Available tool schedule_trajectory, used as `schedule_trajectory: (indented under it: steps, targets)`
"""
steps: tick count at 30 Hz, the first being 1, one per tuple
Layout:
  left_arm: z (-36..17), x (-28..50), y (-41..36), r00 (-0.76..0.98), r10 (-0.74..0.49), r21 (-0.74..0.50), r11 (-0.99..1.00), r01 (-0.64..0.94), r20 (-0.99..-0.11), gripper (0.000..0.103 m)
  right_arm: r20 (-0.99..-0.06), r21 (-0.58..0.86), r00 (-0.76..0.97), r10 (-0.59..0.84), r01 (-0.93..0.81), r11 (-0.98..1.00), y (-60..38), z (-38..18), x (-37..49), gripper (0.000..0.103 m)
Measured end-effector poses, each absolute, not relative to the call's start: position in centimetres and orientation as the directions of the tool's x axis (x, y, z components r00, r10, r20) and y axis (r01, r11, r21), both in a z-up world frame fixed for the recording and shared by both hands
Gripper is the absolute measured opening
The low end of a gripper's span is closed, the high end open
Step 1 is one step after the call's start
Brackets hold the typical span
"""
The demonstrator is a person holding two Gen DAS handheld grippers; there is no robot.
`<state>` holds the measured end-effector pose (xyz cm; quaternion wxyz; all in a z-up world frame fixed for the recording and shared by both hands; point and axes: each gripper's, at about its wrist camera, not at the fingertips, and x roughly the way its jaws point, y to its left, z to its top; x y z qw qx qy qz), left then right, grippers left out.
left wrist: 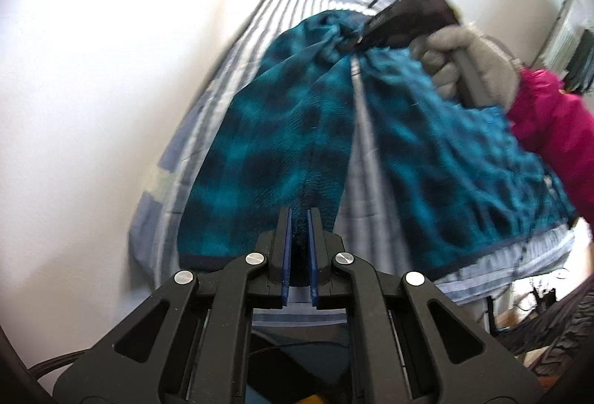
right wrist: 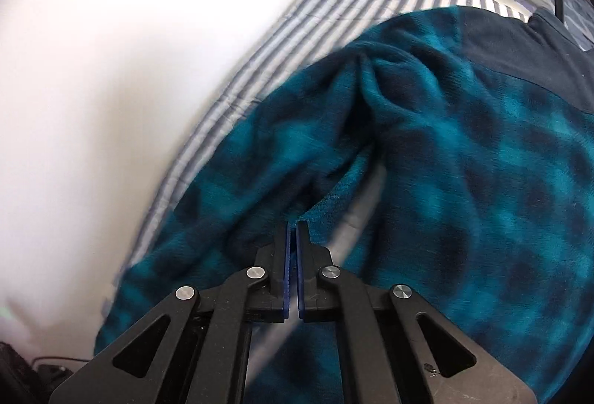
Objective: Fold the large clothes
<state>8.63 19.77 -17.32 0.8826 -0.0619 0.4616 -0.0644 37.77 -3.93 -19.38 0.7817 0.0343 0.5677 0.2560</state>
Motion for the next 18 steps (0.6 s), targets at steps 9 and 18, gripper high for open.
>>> schedule_trajectory:
  steps: [9, 18]
  targets:
    - [-19.1, 8.0, 16.5, 0.518, -0.207, -0.149, 0.977, 0.15, -0.83, 0.005, -0.88, 0.316, 0.194, 0.435, -0.445, 0.838, -1.6, -17.1, 35.4, 0.015]
    - [-19.0, 7.8, 16.8, 0.5, -0.227, -0.171, 0.973, 0.156, -0.836, 0.027, -0.935, 0.164, 0.182, 0.304, -0.539, 0.826, 0.7, -20.1, 34.0, 0.015]
